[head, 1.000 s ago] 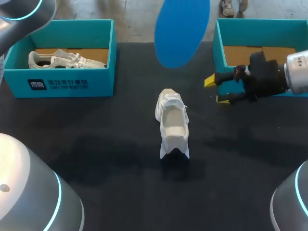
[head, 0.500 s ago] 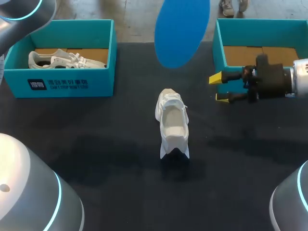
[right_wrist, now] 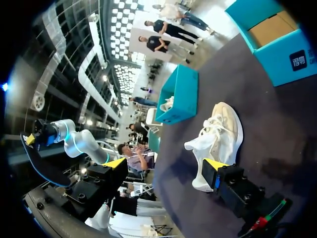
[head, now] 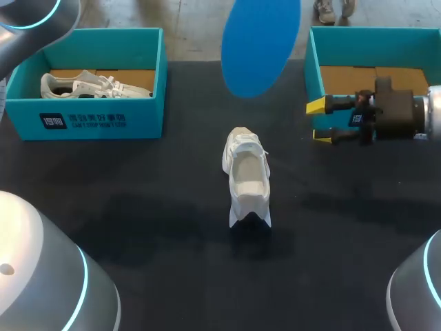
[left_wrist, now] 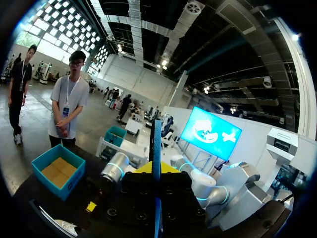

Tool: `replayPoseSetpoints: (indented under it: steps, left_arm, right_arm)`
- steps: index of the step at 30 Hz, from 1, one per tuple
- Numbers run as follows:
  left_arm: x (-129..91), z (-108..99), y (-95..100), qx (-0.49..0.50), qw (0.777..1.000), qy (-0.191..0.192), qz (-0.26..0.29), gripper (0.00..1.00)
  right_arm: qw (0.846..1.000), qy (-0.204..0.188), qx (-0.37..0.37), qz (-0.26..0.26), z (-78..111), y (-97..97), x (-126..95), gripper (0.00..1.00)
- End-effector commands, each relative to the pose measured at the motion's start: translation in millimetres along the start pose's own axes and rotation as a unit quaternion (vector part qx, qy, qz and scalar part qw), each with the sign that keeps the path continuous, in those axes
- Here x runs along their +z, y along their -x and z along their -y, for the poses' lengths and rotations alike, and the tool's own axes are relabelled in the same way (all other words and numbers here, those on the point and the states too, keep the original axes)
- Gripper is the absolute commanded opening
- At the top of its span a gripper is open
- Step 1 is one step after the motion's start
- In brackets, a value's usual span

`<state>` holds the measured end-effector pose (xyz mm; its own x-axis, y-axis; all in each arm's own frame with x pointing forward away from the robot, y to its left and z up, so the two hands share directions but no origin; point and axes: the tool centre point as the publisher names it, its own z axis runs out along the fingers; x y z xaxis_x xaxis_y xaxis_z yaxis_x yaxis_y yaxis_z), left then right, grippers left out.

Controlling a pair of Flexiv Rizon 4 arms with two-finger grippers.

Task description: Take the shoe out of the shoebox, open the shoe tongue, remove and reinsert the insole, then place the shoe into the shoebox

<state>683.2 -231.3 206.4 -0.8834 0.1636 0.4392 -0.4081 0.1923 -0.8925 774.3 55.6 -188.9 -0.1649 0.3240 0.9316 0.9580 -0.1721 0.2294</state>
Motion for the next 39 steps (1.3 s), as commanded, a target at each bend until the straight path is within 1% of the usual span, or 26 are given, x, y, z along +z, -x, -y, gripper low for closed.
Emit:
replayPoseSetpoints:
  steps: [1, 14, 15, 16, 17, 18, 19, 20, 21, 22, 23, 24, 25, 26, 27, 28, 29, 31, 32, 34, 36, 38, 39]
  left_arm:
    - [0, 0, 0.4, 0.0, 1.0, 0.0, 0.0, 0.0]
    - [0, 0, 0.4, 0.0, 1.0, 0.0, 0.0, 0.0]
    - [2, 2, 1.4, 0.067, 0.998, 0.008, 0.016, 0.0]
    - [2, 4, 2.1, 0.088, 0.996, 0.004, 0.003, 0.0]
    - [2, 4, 2.6, 0.102, 0.995, 0.004, 0.008, 0.0]
    - [2, 6, 5.3, 0.18, 0.983, 0.027, 0.034, 0.0]
    - [2, 7, 6.2, 0.198, 0.98, 0.023, 0.026, 0.0]
    - [2, 7, 6.5, 0.211, 0.977, 0.028, 0.032, 0.0]
    - [3, 4, 9.1, 0.28, 0.957, 0.056, 0.046, 0.0]
    - [1, 5, 11.4, 0.291, 0.955, 0.045, 0.041, 0.0]
    - [0, 6, 12.5, 0.315, 0.947, 0.049, 0.045, 0.0]
    - [-1, 5, 14.9, 0.352, 0.934, 0.051, 0.043, 0.0]
    - [-3, 5, 17.1, 0.363, 0.93, 0.043, 0.039, 0.0]
    - [-4, 6, 19.2, 0.389, 0.919, 0.046, 0.043, 0.0]
    - [-4, 4, 20.8, 0.433, 0.899, 0.05, 0.036, 0.0]
    - [-5, 5, 21.6, 0.458, 0.888, 0.039, 0.031, 0.0]
    - [-6, 5, 21.8, 0.48, 0.876, 0.038, 0.029, 0.0]
    - [-7, 5, 23.4, 0.537, 0.842, 0.048, 0.027, 0.0]
    - [-7, 5, 23.6, 0.549, 0.834, 0.047, 0.025, 0.0]
    - [-7, 3, 23.1, 0.612, 0.788, 0.061, 0.033, 0.0]
    - [-7, 0, 22.6, 0.642, 0.764, 0.058, 0.027, 0.0]
    - [-4, -5, 23.1, 0.685, 0.724, 0.069, 0.032, 0.0]
    - [-3, -8, 23.4, 0.701, 0.709, 0.07, 0.032, 0.0]
  right_arm:
    - [1.0, 0.001, 0.001, 0.002, 0.8, -1.2, 0, 1.0]
    - [1.0, 0.001, 0.001, 0.002, 0.8, -1.2, 0, 1.0]
    - [1.0, 0.001, 0.001, 0.002, 0.8, -1.2, 0, 1.0]
    - [1.0, 0.001, 0.001, 0.002, 0.8, -1.2, 0, 1.0]
    - [1.0, 0.001, 0.001, 0.002, 0.8, -1.2, 0, 1.0]
    - [1.0, 0.001, 0.001, 0.002, 0.8, -1.2, 0, 1.0]
    - [1.0, 0.001, 0.001, 0.002, 0.8, -1.2, 0, 1.0]
    - [1.0, 0.001, 0.001, 0.002, 0.8, -1.2, 0, 1.0]
    - [1.0, 0.001, 0.001, 0.002, 0.8, -1.2, 0, 1.0]
    - [1.0, 0.001, 0.001, 0.002, 0.8, -1.2, 0, 1.0]
    - [1.0, 0.001, 0.001, 0.002, 0.8, -1.2, 0, 1.0]
    - [1.0, 0.001, 0.001, 0.002, 0.8, -1.2, 0, 1.0]
    - [1.0, 0.001, 0.001, 0.002, 0.8, -1.2, 0, 1.0]
    - [1.0, 0.001, 0.001, 0.002, 0.8, -1.2, 0, 1.0]
    - [1.0, 0.001, 0.001, 0.002, 0.8, -1.2, 0, 1.0]
    - [1.0, 0.001, 0.001, 0.002, 0.8, -1.2, 0, 1.0]
    - [1.0, 0.001, 0.001, 0.002, 0.8, -1.2, 0, 1.0]
    - [1.0, 0.001, 0.001, 0.002, 0.8, -1.2, 0, 1.0]
    - [1.0, 0.001, 0.001, 0.002, 0.8, -1.2, 0, 1.0]
    - [1.0, 0.001, 0.001, 0.002, 0.8, -1.2, 0, 1.0]
    - [1.0, 0.001, 0.001, 0.002, 0.8, -1.2, 0, 1.0]
    - [1.0, 0.001, 0.001, 0.002, 0.8, -1.2, 0, 1.0]
    - [1.0, 0.001, 0.001, 0.002, 0.8, -1.2, 0, 1.0]
